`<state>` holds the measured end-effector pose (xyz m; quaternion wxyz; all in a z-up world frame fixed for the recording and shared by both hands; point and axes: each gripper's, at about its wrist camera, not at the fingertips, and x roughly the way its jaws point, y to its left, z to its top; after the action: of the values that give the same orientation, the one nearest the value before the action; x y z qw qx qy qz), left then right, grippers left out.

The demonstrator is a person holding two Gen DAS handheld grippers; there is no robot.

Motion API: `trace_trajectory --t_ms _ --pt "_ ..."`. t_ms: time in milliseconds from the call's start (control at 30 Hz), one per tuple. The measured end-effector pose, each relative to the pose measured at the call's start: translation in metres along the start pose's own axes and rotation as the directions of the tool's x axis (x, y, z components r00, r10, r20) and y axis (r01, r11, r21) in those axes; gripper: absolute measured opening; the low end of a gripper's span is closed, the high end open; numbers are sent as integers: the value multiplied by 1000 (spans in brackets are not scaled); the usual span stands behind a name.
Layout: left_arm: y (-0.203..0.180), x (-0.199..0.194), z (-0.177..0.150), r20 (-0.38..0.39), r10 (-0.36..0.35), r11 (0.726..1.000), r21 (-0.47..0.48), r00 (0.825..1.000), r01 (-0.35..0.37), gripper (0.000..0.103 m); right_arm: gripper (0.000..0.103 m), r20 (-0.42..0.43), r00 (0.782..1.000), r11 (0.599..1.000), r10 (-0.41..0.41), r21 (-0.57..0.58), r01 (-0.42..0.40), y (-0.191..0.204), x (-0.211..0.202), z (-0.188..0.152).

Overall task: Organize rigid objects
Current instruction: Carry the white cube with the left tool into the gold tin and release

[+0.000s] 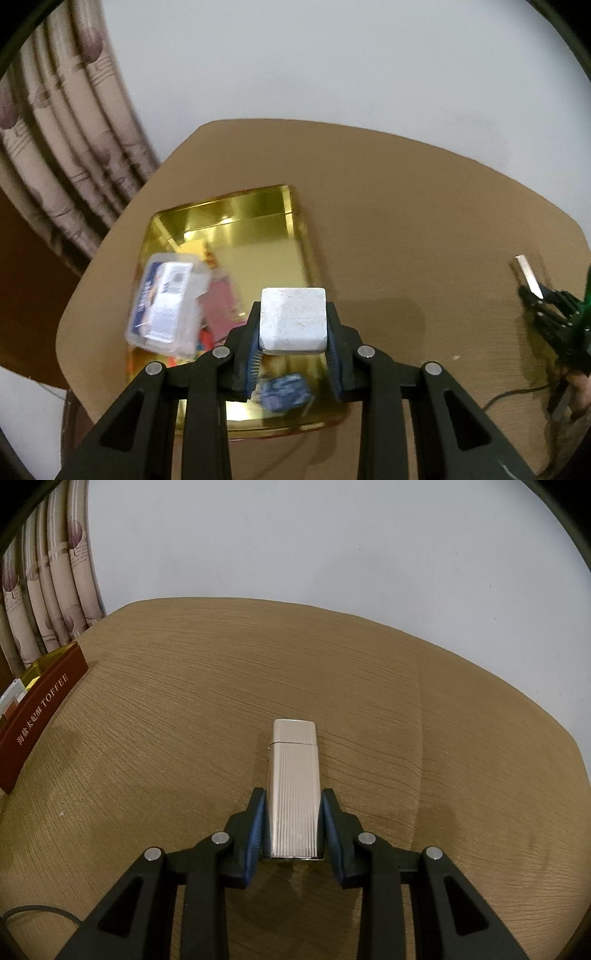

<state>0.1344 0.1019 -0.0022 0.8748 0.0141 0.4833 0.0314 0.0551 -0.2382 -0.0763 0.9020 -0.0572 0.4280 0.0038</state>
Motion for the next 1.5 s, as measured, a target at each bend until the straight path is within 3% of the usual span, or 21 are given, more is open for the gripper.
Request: trace_trajectory --t_ms 133,333,733,967,1200,1500 --pt "28 11 -14 -26 33 999 -30 999 -34 27 31 0 1000 1000 -1 -2 1 0 0 0" --pt "48 24 -34 -81 18 996 -83 997 -25 27 31 1 1000 1000 -1 -1 1 -1 0 0" --pt "63 35 -42 -54 -5 995 -104 999 -1 27 31 1 1000 1000 -1 1 1 -2 -1 0" --pt "59 37 -44 -42 18 997 -79 999 -22 27 31 1 1000 1000 -1 0 1 -2 0 0" --pt "60 29 -48 -46 9 998 -69 999 -13 34 31 0 1000 1000 -1 4 1 -1 -1 0" --pt "55 -14 -59 70 41 998 -48 997 -38 51 31 0 1000 1000 -2 6 2 0 -2 0"
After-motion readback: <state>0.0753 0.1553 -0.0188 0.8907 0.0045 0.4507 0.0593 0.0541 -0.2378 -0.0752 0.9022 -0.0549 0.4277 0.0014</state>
